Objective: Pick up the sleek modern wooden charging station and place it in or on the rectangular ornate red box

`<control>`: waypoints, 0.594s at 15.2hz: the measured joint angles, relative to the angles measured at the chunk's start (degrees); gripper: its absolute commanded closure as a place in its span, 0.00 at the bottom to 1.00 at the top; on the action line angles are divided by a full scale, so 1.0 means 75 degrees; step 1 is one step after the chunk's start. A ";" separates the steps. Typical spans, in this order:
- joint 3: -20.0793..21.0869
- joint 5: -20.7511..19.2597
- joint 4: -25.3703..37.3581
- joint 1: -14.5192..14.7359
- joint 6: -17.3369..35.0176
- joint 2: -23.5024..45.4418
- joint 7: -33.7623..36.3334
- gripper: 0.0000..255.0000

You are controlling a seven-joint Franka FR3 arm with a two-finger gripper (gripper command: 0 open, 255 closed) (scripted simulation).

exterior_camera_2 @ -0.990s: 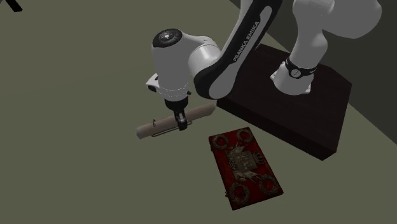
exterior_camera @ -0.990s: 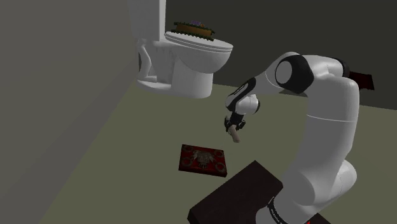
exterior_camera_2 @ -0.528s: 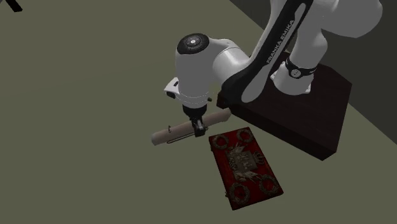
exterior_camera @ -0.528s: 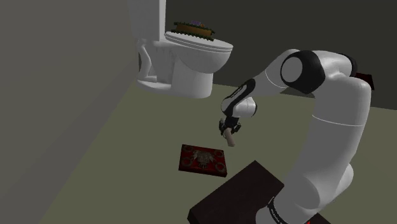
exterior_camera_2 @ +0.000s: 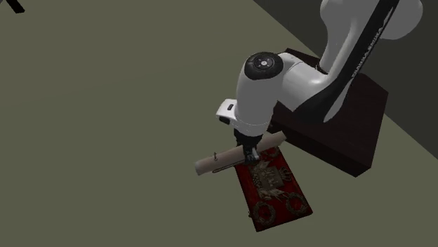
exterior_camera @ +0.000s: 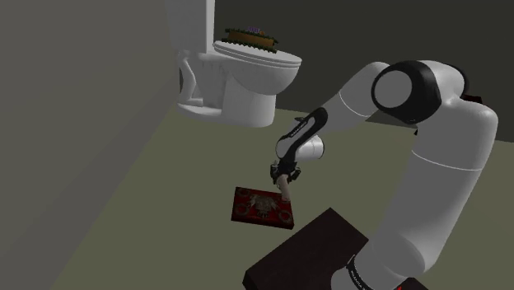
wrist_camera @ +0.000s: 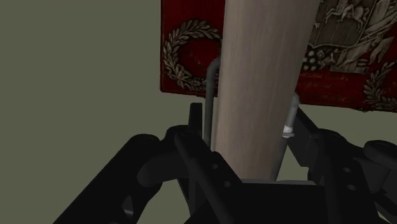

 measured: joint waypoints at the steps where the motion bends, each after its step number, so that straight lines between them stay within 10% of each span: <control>1: 0.0040 -0.0046 -0.0143 0.0165 0.0071 -0.0082 0.0236 1.00; 9: 0.0409 -0.0241 -0.0690 0.1221 0.0498 -0.0230 0.1818 1.00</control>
